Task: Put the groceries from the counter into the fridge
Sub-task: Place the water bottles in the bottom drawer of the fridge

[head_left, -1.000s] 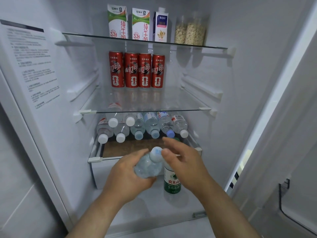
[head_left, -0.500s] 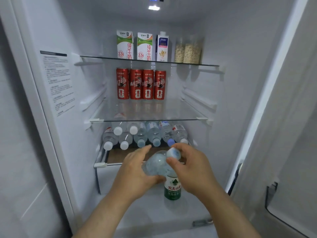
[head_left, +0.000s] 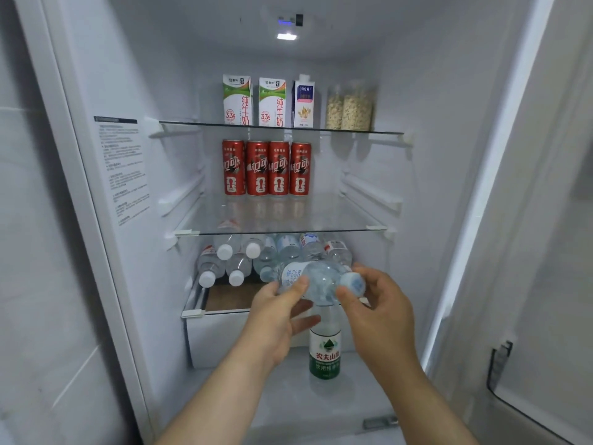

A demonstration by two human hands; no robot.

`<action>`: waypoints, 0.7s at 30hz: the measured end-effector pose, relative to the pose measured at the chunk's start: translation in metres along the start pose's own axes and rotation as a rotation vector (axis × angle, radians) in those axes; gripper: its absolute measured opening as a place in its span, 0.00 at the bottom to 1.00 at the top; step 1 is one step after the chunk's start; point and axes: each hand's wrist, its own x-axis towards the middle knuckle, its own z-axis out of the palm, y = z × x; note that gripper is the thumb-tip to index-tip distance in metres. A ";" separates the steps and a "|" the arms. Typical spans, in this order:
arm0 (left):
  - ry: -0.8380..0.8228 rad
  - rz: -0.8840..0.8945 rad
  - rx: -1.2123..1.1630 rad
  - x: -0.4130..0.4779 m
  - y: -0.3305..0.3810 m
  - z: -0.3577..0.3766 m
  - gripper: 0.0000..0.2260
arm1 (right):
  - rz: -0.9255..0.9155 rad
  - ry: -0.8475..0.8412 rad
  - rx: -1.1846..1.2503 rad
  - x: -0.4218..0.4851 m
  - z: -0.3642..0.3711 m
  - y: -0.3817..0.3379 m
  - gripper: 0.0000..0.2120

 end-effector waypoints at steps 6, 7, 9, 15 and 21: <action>-0.020 0.058 0.042 0.020 0.006 0.008 0.13 | 0.061 -0.019 -0.021 0.003 0.006 0.017 0.12; -0.027 0.069 0.047 0.024 0.006 0.008 0.13 | 0.073 -0.016 -0.026 0.004 0.009 0.020 0.12; -0.025 0.087 0.044 0.033 0.009 0.008 0.11 | 0.085 -0.018 -0.037 0.008 0.016 0.022 0.13; -0.006 0.054 0.068 0.057 0.012 0.000 0.11 | 0.101 -0.015 -0.093 0.019 0.036 0.031 0.12; -0.044 0.045 0.082 0.079 0.015 -0.010 0.10 | 0.131 -0.011 -0.136 0.033 0.052 0.044 0.11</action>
